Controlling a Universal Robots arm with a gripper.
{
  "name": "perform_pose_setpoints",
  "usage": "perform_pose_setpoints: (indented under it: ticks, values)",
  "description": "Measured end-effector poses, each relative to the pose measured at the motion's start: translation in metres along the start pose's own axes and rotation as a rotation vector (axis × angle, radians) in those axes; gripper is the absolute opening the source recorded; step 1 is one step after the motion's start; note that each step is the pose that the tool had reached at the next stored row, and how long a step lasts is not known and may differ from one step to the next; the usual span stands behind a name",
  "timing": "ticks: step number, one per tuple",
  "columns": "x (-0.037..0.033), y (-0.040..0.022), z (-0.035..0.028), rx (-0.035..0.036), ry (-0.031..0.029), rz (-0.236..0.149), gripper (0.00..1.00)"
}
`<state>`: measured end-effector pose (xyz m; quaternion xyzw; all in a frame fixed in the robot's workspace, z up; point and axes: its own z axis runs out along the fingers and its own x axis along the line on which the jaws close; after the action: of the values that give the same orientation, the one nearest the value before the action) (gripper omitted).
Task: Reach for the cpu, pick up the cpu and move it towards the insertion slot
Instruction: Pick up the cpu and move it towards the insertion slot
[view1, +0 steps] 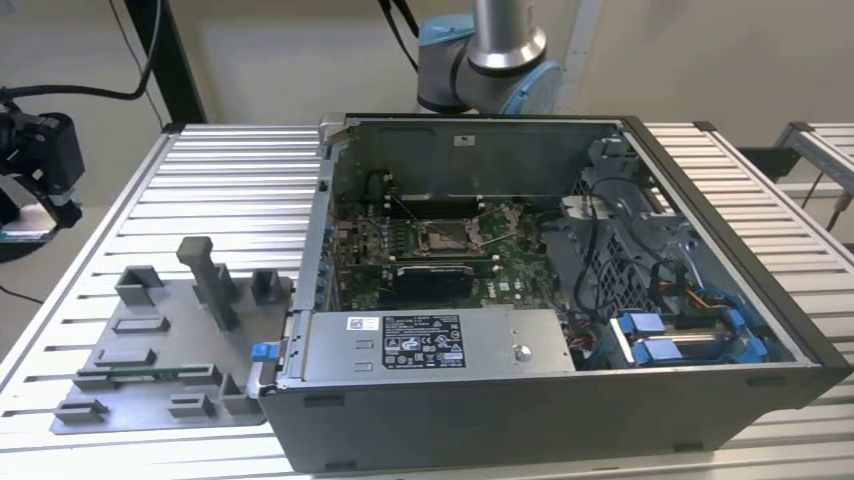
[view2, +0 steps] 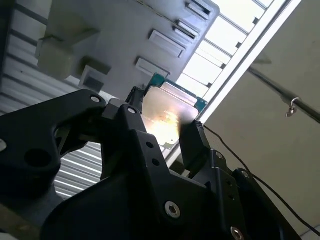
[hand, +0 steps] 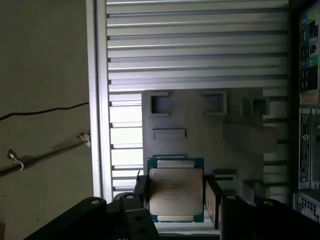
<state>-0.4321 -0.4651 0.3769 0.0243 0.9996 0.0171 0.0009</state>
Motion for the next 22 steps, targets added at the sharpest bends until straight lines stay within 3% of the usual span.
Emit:
perform_pose_setpoints:
  ticks: [11,22]
  values:
    - [0.0,0.0008,-0.0185,0.0018,-0.0002,0.0,0.0]
    - [0.0,0.0009,-0.0196,0.0025,0.0001,0.0,0.0]
